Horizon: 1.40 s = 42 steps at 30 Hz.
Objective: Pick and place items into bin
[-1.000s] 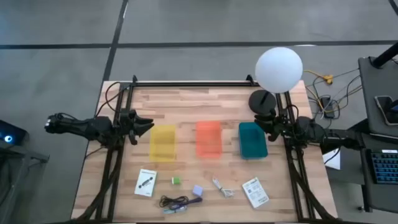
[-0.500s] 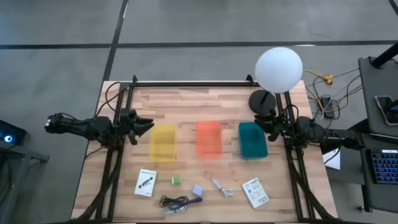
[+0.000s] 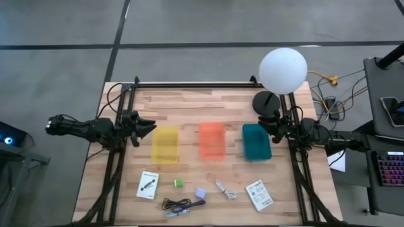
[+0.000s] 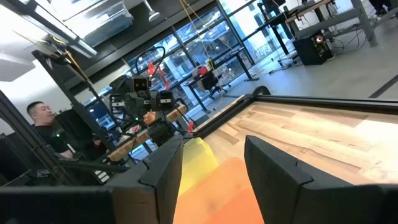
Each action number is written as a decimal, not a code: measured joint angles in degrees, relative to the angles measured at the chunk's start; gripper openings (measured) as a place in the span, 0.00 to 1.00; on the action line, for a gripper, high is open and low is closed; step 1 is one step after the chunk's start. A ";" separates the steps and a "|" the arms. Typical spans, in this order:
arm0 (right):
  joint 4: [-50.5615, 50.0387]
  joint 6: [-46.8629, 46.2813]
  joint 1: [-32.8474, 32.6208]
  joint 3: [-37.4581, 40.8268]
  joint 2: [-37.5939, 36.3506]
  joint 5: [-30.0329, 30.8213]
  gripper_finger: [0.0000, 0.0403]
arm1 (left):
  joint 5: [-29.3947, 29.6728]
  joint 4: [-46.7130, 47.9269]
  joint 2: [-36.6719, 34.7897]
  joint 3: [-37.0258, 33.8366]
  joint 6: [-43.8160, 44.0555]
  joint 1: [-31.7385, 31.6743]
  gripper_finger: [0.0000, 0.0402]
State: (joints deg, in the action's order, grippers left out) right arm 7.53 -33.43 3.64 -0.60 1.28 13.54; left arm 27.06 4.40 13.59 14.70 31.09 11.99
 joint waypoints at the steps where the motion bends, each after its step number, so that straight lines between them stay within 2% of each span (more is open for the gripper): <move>1: 0.00 0.00 0.00 0.00 0.00 0.00 0.40 | -0.02 0.00 0.01 0.00 0.00 0.00 0.29; 12: 0.13 0.00 0.01 0.00 -0.02 0.11 0.40 | -0.02 0.01 0.00 0.00 0.00 0.00 0.29; 14: 1.38 -0.11 0.02 0.00 0.06 2.47 0.40 | -0.02 0.00 0.02 0.00 0.00 0.00 0.29; 16: 3.82 -4.18 0.02 0.00 0.06 4.48 0.40 | -0.02 0.00 0.00 0.00 0.00 0.02 0.29; 20: 7.73 -21.13 0.01 -0.11 1.95 2.99 0.40 | -0.02 0.00 0.01 -0.01 0.00 0.02 0.29; 22: 7.35 -27.90 -0.10 0.02 5.32 -0.73 0.40 | 0.01 0.01 0.00 0.00 0.00 0.02 0.29; 26: 7.63 -32.92 -1.76 -0.02 14.66 -8.11 0.40 | -0.02 0.02 0.02 -0.01 0.00 0.02 0.29; 30: 8.66 -39.58 -4.04 0.00 23.57 -18.93 0.40 | -0.02 0.07 0.02 -0.01 0.00 0.07 0.29; 34: 17.26 -46.30 -8.13 -1.69 30.89 -17.55 0.40 | -0.01 0.02 0.02 -0.01 -0.01 0.07 0.29; 37: 19.85 -49.97 -10.39 -6.57 36.00 -15.22 0.40 | 0.00 0.00 0.02 -0.02 0.00 0.07 0.29; 42: 18.70 -46.31 -13.74 -19.27 45.75 -13.11 0.40 | 0.01 0.04 0.02 -0.01 0.00 0.07 0.29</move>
State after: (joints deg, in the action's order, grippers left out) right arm 26.23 -79.74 -10.10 -19.87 47.02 0.43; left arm 27.07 4.45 13.61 14.69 31.09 12.05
